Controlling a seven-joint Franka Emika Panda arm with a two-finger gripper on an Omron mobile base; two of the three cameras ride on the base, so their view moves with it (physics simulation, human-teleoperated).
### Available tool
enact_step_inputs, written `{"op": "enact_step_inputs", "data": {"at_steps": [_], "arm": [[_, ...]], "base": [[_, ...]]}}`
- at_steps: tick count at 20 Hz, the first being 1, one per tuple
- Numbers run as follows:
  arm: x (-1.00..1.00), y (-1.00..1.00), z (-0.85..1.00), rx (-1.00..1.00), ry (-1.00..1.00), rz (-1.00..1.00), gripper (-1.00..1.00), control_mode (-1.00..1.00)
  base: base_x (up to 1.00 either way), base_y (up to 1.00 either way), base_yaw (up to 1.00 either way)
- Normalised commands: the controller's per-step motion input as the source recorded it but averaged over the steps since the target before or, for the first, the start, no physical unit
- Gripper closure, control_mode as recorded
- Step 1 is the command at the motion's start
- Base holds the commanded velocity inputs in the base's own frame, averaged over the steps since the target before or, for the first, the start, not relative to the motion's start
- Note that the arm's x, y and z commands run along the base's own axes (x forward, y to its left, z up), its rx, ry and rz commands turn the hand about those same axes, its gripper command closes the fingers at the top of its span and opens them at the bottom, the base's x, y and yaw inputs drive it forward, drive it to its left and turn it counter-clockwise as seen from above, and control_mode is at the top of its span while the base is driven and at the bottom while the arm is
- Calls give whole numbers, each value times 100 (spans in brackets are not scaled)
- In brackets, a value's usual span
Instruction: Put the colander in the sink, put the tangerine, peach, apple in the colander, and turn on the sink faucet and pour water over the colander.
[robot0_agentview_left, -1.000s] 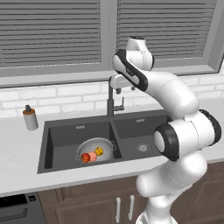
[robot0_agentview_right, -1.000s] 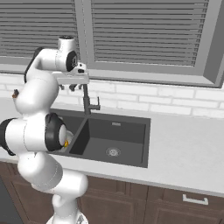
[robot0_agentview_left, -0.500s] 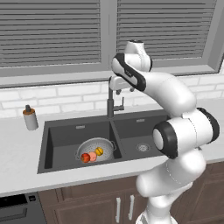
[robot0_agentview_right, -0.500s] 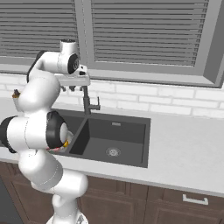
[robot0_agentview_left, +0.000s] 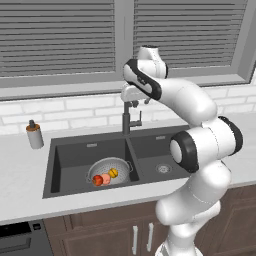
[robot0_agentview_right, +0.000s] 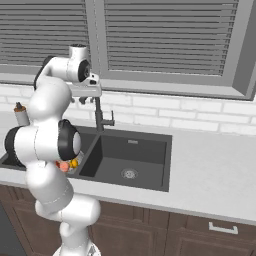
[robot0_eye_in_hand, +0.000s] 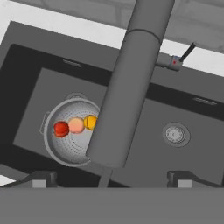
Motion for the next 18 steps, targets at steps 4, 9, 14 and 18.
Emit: {"op": "enact_step_inputs", "data": {"at_steps": [4, 9, 14, 18], "arm": [[19, 6, 0, 0, 4, 0, -100, -100], [22, 4, 0, -2, 1, 0, -100, -100], [17, 5, -5, -3, 2, 0, -100, -100], [2, 0, -19, -2, 0, 0, -100, -100]], "base": [[0, 0, 0], [0, 0, 0], [0, 0, 0], [0, 0, 0]]}}
